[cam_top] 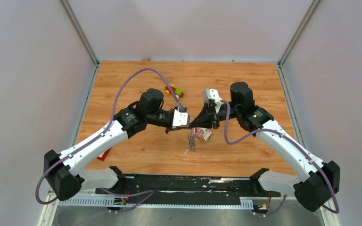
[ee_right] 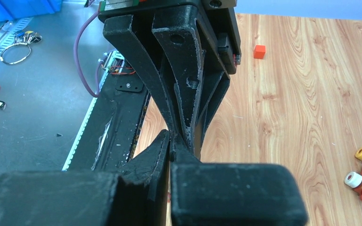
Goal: Put the keys on the keyring
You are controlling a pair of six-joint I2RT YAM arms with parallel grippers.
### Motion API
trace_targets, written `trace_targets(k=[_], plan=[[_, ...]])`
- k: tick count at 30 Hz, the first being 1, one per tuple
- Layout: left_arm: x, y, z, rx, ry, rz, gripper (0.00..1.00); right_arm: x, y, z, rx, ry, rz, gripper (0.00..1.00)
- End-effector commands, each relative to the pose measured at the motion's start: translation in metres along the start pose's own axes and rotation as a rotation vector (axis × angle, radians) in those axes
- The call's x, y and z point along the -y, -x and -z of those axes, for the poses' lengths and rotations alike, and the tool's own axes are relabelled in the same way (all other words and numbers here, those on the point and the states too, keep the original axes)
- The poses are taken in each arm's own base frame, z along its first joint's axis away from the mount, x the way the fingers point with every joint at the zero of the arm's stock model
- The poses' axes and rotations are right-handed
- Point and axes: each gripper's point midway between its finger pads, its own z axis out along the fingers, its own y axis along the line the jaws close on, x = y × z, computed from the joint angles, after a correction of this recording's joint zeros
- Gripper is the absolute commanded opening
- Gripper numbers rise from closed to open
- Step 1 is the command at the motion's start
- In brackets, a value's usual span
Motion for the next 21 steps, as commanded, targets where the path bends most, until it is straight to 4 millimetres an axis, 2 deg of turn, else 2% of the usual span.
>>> trace_targets(k=[1,9,12,16,21], plan=[[0.001,0.012,-0.008,0.062,-0.035,0.042,0.14,0.002,0.023,0.004,0.051,-0.015,0.101,0.00],[-0.005,0.016,-0.016,0.068,-0.049,0.119,0.17,0.004,0.019,0.005,0.047,-0.038,0.109,0.00],[-0.007,0.018,-0.012,0.061,-0.027,0.101,0.26,0.004,0.018,0.006,0.043,-0.046,0.119,0.00],[-0.013,0.018,0.000,0.032,0.039,0.045,0.42,0.004,0.015,0.008,0.030,-0.060,0.137,0.00],[-0.017,0.020,0.017,0.000,0.105,-0.037,0.52,0.004,0.013,0.009,0.025,-0.061,0.141,0.00]])
